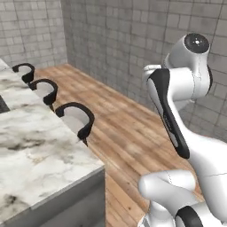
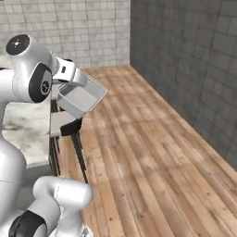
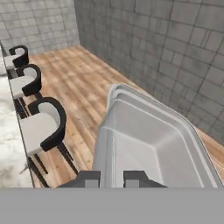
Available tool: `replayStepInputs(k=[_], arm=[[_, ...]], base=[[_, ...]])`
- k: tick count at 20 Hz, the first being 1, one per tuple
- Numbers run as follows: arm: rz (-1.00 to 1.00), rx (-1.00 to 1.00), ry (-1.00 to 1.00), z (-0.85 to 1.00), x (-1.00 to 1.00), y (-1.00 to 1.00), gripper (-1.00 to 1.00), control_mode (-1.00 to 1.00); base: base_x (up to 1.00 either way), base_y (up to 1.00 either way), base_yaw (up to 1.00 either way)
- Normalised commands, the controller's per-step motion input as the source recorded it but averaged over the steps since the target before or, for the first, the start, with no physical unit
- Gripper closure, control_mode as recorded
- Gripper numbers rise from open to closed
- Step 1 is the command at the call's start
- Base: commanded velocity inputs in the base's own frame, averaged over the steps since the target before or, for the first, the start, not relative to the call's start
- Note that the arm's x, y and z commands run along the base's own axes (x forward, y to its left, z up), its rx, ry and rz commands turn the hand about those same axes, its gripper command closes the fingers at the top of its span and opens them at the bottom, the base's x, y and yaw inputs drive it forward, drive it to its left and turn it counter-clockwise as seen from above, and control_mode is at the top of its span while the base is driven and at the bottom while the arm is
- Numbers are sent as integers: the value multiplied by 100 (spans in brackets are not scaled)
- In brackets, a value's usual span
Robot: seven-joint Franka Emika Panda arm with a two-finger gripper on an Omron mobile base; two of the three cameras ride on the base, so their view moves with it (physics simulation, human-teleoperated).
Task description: Retrieve the tupperware and aluminum foil from the cabinet and place them on the dining counter near the plate with carrot and steak to prepare for storing leftovers.
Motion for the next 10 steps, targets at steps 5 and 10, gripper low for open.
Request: replayStepInputs(k=[5,10], arm=[[0,0,0,0,0,0,100,100],[0,0,0,0,0,0,100,100]], base=[[100,-72,48],[100,-90,44]])
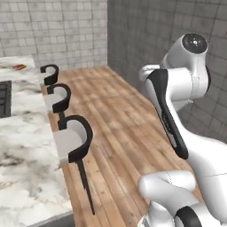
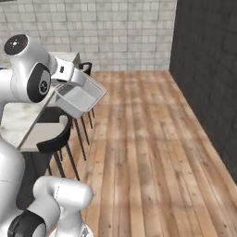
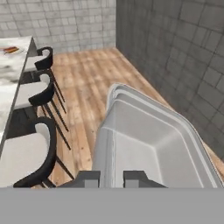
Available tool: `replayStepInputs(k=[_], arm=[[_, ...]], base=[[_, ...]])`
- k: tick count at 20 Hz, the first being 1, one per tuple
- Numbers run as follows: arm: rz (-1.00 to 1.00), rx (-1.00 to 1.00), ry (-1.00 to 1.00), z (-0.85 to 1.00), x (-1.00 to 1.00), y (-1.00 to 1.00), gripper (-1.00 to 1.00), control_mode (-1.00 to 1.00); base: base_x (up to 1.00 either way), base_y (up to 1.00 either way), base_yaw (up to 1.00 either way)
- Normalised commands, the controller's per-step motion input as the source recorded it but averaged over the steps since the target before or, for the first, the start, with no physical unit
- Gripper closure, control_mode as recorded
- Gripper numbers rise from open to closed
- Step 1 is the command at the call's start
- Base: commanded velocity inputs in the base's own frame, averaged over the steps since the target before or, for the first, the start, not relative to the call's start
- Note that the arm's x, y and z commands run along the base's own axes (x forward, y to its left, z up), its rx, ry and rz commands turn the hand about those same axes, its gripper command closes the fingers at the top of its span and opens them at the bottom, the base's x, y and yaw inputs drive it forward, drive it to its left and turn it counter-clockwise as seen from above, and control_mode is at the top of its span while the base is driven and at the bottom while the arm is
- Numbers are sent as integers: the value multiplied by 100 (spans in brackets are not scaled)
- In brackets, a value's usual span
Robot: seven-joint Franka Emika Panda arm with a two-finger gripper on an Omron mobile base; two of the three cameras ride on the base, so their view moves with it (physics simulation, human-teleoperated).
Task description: Retrieve the tupperware and aluminum foil from the cabinet and place them on the dining counter near the plate with carrot and steak to prepare for storing leftovers.
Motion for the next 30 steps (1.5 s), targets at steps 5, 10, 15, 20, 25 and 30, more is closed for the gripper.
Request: replayStepInputs(k=[5,10,15,20,25,30], arm=[[0,0,0,0,0,0,100,100],[0,0,0,0,0,0,100,100],[0,0,0,0,0,0,100,100],[0,0,0,0,0,0,100,100],[0,0,0,0,0,0,100,100],[0,0,0,0,0,0,100,100]], base=[[100,-77,49],[100,-74,51],[100,-81,48],[100,-84,46],[100,-84,46],[100,-86,45]])
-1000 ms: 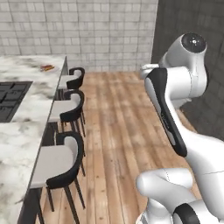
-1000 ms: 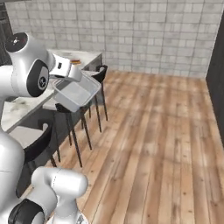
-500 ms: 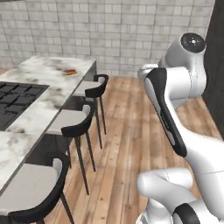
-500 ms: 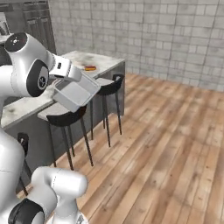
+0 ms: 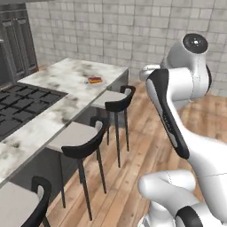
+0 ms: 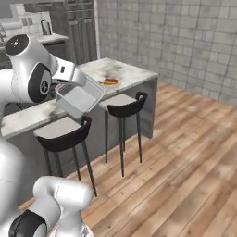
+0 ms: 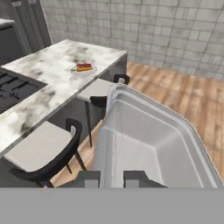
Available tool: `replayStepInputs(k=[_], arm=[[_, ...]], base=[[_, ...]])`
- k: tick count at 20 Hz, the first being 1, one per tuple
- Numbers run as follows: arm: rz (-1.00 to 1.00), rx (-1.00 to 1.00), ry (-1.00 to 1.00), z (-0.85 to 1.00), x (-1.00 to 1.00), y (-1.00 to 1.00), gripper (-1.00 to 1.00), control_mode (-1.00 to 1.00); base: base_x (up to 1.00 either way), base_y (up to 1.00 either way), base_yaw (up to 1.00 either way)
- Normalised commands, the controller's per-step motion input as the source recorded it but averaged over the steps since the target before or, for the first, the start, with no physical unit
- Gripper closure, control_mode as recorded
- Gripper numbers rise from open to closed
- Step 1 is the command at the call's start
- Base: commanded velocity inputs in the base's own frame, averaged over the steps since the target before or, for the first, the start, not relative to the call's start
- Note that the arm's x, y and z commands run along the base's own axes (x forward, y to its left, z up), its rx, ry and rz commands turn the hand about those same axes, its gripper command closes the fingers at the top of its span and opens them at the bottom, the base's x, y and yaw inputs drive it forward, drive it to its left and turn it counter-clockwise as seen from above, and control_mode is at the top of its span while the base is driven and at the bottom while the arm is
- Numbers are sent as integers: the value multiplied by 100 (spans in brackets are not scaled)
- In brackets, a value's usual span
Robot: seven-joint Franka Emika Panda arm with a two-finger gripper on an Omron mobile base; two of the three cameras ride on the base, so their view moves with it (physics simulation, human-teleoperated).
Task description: Retrieve the tupperware and aluminum foil from the cabinet and place them on the dining counter near the plate with carrot and steak to prepare for storing leftovers.
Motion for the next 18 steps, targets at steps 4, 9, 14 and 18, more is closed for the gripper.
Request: replayStepInputs(k=[4,9,14,18], arm=[[0,0,0,0,0,0,100,100],[0,0,0,0,0,0,100,100],[0,0,0,0,0,0,100,100],[0,0,0,0,0,0,100,100]], base=[[100,-89,44],[100,-90,44],[100,-89,44],[100,-90,44]])
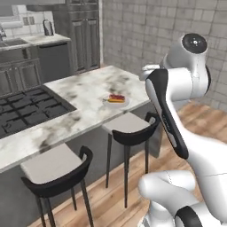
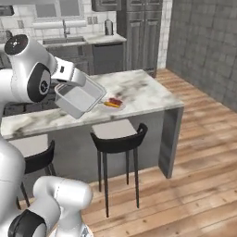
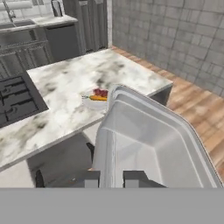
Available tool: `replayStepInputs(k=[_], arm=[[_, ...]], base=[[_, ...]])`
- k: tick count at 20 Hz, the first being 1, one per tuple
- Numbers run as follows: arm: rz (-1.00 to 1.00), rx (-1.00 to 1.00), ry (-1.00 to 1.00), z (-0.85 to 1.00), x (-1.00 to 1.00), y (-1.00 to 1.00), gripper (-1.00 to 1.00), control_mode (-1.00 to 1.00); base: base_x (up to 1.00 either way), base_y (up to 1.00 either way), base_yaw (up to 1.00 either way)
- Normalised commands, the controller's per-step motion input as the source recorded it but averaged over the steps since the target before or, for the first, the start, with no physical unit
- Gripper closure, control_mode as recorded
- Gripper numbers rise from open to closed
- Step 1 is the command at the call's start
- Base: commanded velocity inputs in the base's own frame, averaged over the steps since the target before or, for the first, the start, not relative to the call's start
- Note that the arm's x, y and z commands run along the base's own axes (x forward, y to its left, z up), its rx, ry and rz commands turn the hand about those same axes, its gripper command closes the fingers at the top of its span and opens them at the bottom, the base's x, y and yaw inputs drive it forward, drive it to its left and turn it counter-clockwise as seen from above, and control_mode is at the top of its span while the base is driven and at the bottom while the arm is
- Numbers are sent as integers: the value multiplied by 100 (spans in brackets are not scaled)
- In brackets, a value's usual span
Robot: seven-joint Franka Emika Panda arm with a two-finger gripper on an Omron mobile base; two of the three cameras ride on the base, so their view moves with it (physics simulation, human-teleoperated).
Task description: Retrieve the tupperware and aluminum foil from the cabinet and place them on the dining counter near the plate with carrot and steak to prepare for storing leftovers.
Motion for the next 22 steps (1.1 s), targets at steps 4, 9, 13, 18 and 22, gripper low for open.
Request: replayStepInputs(k=[4,9,13,18,22], arm=[[0,0,0,0,0,0,100,100],[0,0,0,0,0,0,100,100],[0,0,0,0,0,0,100,100],[0,0,0,0,0,0,100,100],[51,0,-1,-73,77,23,100,-100]], base=[[100,-87,44],[100,-69,50],[100,-52,54],[100,-18,56],[0,0,0]])
